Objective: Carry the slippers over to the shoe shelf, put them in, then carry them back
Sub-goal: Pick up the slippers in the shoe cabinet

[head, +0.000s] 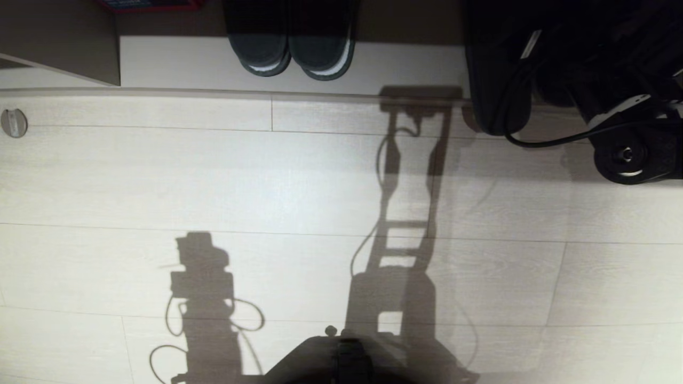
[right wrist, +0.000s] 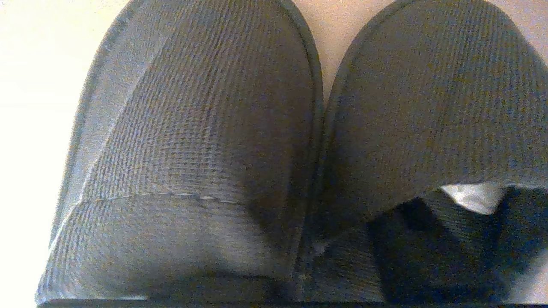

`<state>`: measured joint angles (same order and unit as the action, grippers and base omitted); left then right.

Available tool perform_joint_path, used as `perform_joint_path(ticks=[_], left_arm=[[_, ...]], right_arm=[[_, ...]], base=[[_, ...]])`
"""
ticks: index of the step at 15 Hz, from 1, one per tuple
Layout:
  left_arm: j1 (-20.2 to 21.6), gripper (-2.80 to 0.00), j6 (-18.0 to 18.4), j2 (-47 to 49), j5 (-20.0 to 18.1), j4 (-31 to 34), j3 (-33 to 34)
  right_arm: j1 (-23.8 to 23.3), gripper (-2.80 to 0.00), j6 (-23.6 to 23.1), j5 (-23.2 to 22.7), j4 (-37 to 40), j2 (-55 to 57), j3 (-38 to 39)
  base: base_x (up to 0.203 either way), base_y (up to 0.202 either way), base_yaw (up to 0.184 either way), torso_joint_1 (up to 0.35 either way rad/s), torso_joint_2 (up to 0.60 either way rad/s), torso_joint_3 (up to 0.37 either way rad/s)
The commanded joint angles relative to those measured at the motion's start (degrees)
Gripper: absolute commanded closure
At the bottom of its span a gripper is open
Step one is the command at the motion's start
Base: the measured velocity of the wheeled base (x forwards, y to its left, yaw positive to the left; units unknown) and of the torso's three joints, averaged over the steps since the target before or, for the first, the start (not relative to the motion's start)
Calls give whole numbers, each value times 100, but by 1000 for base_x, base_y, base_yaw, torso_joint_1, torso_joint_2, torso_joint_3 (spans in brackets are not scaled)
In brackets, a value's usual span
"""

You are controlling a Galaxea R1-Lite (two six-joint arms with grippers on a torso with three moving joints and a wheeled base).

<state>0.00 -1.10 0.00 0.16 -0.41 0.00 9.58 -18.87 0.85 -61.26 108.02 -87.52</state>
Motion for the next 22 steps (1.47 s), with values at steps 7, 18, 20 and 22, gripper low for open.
perform_joint_path(ticks=[7, 18, 20, 22], left_arm=[[0, 0, -5, -9, 2, -2, 0], [7, 0, -4, 0, 2, -2, 0], [0, 0, -5, 0, 2, -2, 0], [0, 0, -5, 0, 2, -2, 0]], right_arm=[[49, 0, -46, 46, -462, 216, -377], [76, 0, 583, -205, 855, -2785, 3366], [78, 0, 600, -421, 924, -3639, 4447], [79, 0, 610, -550, 1086, -4254, 5170]], base=[[0, 0, 0, 0, 0, 0], [0, 0, 0, 0, 0, 0], [0, 0, 0, 0, 0, 0], [0, 0, 0, 0, 0, 0]])
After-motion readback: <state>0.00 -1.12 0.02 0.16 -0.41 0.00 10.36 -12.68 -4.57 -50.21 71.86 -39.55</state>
